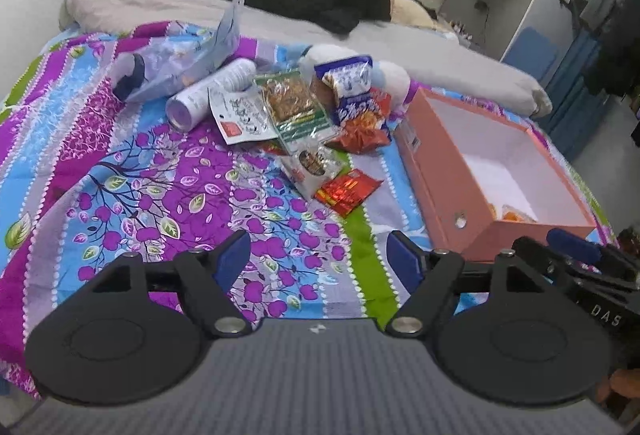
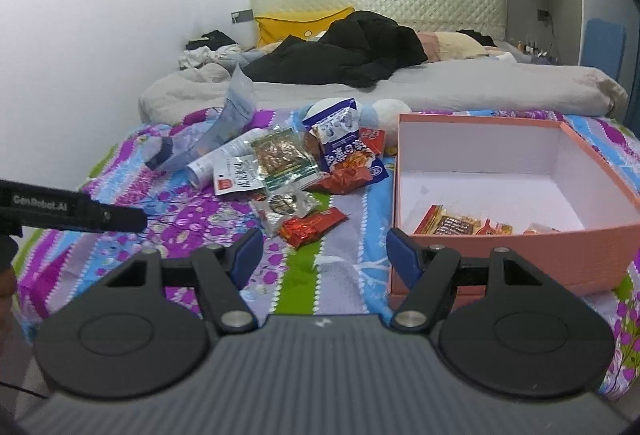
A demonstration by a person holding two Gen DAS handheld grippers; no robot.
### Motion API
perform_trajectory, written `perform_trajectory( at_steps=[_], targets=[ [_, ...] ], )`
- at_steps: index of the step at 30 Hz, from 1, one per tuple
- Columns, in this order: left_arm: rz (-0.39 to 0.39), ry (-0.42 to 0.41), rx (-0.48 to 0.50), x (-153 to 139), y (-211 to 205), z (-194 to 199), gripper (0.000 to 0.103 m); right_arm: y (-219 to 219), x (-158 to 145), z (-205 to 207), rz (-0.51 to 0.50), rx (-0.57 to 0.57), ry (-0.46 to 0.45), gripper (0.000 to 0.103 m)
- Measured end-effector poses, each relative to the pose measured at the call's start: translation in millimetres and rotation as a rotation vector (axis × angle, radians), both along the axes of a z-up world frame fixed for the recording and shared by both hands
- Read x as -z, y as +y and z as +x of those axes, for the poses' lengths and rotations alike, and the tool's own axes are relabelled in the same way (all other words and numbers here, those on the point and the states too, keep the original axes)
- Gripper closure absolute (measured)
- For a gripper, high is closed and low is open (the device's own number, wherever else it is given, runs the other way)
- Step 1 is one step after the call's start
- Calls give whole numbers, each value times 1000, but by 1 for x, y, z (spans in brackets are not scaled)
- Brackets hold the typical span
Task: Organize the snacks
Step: 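Withdraw both open tools from the box back toward the snack pile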
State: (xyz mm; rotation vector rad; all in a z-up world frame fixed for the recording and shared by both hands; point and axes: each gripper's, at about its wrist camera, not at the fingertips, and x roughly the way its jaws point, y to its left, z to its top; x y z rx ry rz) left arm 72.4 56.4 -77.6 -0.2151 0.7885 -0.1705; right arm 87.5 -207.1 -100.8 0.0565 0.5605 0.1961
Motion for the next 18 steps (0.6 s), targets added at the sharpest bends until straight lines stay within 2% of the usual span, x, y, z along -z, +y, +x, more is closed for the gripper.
perform_trajectory(
  at_steps=[10, 12, 14, 18],
  targets=[
    [40, 35, 1, 36, 16, 60, 24, 25, 23, 46, 10, -33, 22, 33],
    [40, 28, -5, 42, 21, 72, 24, 34, 29, 57, -22, -41, 23, 34],
    [35, 19, 20, 45, 24, 83, 24, 42, 35, 69, -81, -32, 43, 34],
    [36, 1, 74, 57, 27, 103, 25, 53, 46, 86, -135, -50, 60, 34]
  ],
)
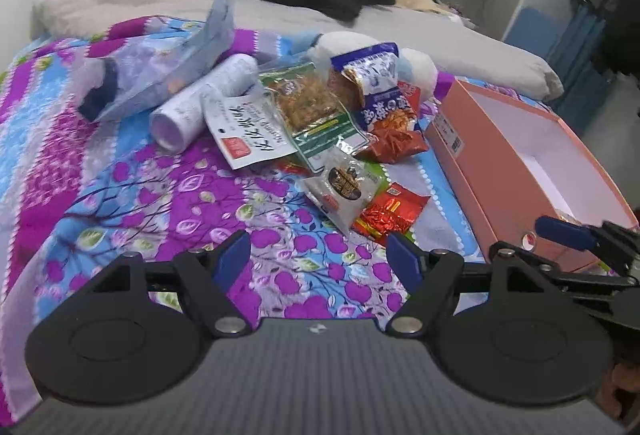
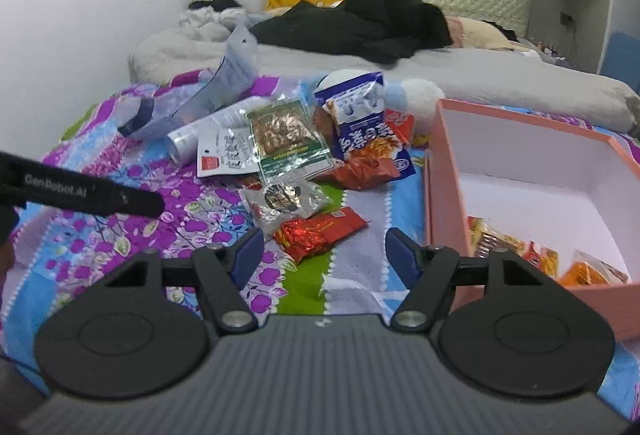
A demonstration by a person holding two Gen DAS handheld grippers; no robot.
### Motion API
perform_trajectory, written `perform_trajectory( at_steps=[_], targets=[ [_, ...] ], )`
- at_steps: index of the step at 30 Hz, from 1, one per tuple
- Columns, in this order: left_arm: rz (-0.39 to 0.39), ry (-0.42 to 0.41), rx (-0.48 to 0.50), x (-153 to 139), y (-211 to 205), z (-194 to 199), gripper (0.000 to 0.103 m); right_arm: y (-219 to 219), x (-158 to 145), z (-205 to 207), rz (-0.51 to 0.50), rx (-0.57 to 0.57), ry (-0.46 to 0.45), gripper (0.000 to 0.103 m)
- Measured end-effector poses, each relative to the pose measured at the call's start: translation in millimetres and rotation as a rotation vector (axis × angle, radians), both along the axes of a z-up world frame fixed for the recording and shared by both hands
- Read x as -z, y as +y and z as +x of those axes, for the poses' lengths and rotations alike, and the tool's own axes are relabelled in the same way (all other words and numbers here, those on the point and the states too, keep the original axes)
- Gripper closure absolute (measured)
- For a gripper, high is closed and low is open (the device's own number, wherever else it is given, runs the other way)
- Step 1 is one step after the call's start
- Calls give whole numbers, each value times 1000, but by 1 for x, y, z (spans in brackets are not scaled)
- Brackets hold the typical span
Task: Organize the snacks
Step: 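Withdraw both open tools from the box back toward the snack pile, then close left tool on clear snack packet while right tool grasps red foil packet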
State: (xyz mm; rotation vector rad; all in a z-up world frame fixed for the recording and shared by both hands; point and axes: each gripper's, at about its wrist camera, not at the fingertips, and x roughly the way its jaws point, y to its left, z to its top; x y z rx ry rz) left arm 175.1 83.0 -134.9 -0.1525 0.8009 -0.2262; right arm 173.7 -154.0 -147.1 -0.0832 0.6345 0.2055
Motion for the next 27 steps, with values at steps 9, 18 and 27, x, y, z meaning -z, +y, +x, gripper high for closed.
perform_trajectory(
  at_steps=[9, 18, 27],
  targets=[
    [-22, 45, 96, 43, -8, 55, 25, 11, 27, 39, 21, -11, 75, 34],
    [52, 38, 223, 59, -24, 112, 25, 21, 61, 75, 35, -6, 150, 34],
    [104, 60, 295, 83, -36, 150, 24, 25, 91, 103, 80, 23, 231, 34]
  ],
)
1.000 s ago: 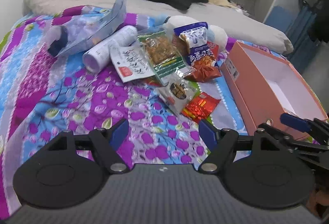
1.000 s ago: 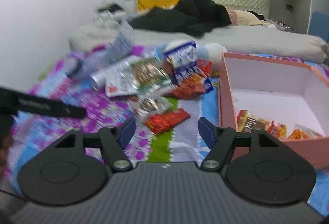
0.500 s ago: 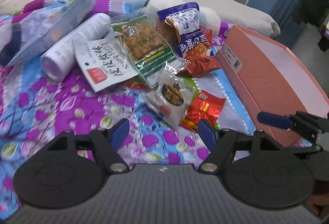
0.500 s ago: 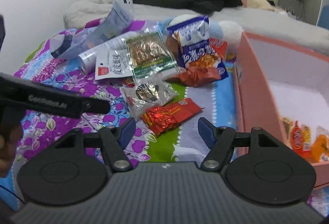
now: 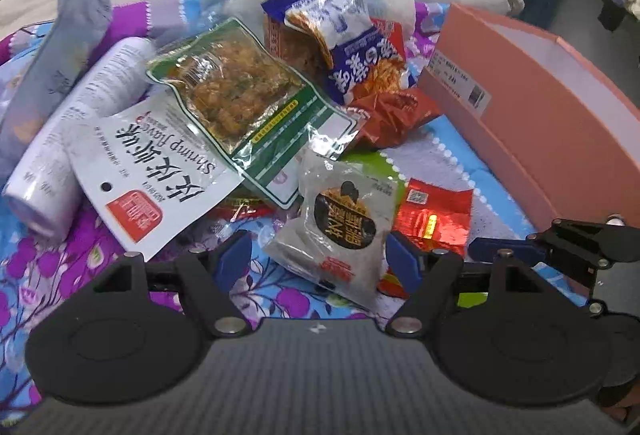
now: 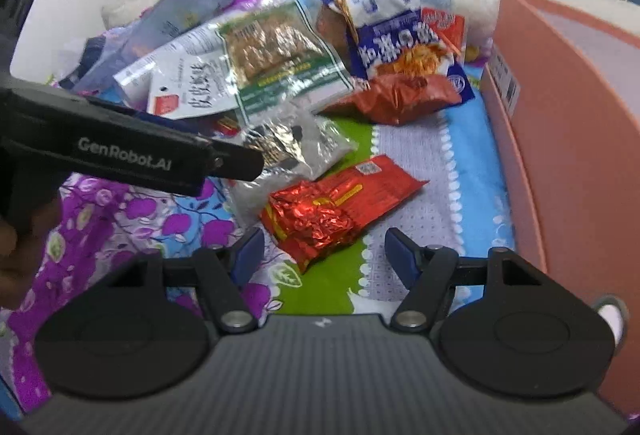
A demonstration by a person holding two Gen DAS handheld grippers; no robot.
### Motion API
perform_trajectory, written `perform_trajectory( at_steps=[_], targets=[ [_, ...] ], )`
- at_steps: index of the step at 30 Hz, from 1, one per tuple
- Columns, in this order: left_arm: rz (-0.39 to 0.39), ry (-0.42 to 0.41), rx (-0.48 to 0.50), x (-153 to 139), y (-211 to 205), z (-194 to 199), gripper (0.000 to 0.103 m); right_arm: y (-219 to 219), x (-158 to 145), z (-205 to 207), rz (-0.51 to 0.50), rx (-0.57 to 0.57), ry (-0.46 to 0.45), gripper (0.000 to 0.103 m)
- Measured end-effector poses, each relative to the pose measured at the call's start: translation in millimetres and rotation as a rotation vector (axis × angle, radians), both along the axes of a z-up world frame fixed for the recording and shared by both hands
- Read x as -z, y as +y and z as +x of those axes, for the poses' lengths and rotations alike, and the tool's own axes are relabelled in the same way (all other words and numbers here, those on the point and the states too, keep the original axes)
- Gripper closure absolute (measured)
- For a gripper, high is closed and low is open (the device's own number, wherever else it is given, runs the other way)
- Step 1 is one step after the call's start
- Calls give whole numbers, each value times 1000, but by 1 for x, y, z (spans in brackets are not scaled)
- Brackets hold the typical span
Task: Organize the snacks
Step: 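Close left tool on clear snack packet while right tool grasps red foil packet, then lift clear packet with left tool while right tool lifts red foil packet toward box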
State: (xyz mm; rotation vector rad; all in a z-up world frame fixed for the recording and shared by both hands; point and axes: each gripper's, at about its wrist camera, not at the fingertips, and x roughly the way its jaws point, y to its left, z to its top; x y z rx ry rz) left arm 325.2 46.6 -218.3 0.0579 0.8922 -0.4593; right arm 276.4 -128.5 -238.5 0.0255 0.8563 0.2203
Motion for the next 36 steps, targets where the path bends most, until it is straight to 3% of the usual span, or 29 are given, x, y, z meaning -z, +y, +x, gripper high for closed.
perform_trajectory(
  at_steps=[7, 10, 11, 17, 36],
  targets=[
    [-11, 38, 17, 19, -5, 18, 24, 6, 8, 11, -10, -3, -32, 33],
    [-16, 42, 24, 19, -8, 18, 29, 8, 7, 12, -31, 3, -48, 47],
    [-16, 42, 34, 18, -9, 17, 35, 7, 7, 12, -35, 7, -48, 50],
    [2, 39, 30, 12, -12, 10, 40, 6, 2, 7, -39, 2, -43, 51],
    [-69, 58, -123, -14, -6, -72, 59, -12, -24, -56, -35, 6, -64, 52]
  ],
)
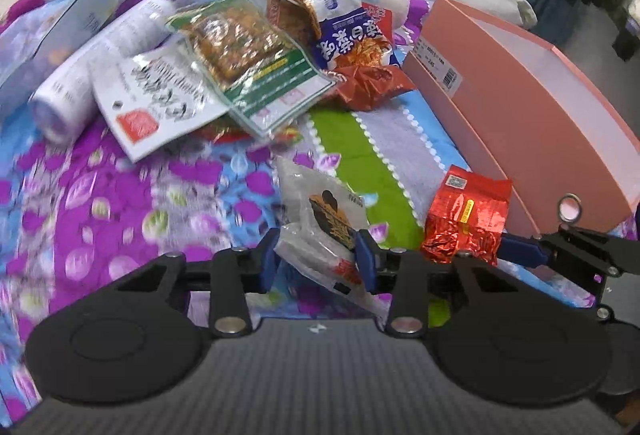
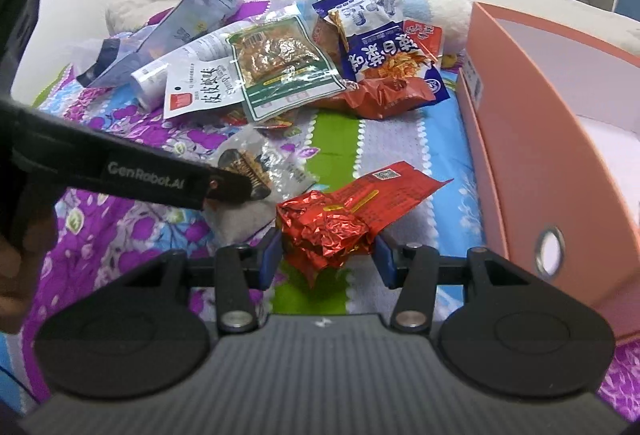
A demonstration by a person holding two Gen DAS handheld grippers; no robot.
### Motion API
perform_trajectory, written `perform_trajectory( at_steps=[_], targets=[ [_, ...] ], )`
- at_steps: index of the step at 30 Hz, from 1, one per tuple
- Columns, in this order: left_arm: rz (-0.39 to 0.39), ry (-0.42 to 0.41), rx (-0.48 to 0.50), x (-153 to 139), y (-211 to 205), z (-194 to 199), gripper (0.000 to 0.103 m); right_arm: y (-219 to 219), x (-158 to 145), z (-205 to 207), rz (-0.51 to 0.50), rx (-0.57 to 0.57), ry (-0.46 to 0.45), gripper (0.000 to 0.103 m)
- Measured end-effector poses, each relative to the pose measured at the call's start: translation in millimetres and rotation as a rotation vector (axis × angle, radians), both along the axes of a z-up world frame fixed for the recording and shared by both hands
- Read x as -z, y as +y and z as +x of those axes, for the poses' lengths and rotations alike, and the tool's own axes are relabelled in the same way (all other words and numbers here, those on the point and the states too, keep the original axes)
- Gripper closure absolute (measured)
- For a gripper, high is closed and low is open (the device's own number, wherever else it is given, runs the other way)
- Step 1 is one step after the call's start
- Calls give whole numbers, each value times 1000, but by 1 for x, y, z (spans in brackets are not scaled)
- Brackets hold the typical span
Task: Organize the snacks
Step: 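Lift clear packet with left tool while right tool lifts red foil packet toward box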
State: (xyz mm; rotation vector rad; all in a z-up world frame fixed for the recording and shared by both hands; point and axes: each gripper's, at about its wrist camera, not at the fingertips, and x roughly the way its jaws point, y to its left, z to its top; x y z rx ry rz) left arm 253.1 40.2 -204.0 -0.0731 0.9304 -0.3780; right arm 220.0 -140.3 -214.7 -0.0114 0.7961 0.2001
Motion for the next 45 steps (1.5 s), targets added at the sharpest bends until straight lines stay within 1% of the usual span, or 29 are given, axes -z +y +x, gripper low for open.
perform_trajectory(
  at_steps=[7, 9, 12, 16, 20, 28, 31, 41, 45],
  targets=[
    [-38, 0, -91, -4, -3, -38, 64, -8, -5, -28, 1, -6, 13, 52],
    [-55, -2, -118, -6, -3, -47, 68, -9, -8, -34, -2, -12, 10, 52],
    [-66, -9, -158, -10, -2, -60, 71, -12, -14, -43, 3, -14, 1, 52],
    [-87, -7, -206, -15, 2, -78, 72, -18, -24, -53, 34, 1, -3, 52],
    [-97, -22, -237, -23, 5, -93, 74, -18, -36, -62, 28, -8, -29, 52],
    [-134, -60, -263, -43, 7, -108, 75, -18, -57, -74, 28, -13, -76, 52],
    [-168, -63, -271, -51, 9, -110, 76, -20, -65, -74, 32, -15, -85, 52],
    [-193, -140, -271, -99, 1, -115, 76, -32, -102, -76, 31, 0, -167, 52],
    [-211, -168, -249, -114, -4, -112, 76, -40, -112, -79, 32, 17, -193, 52]
  ],
)
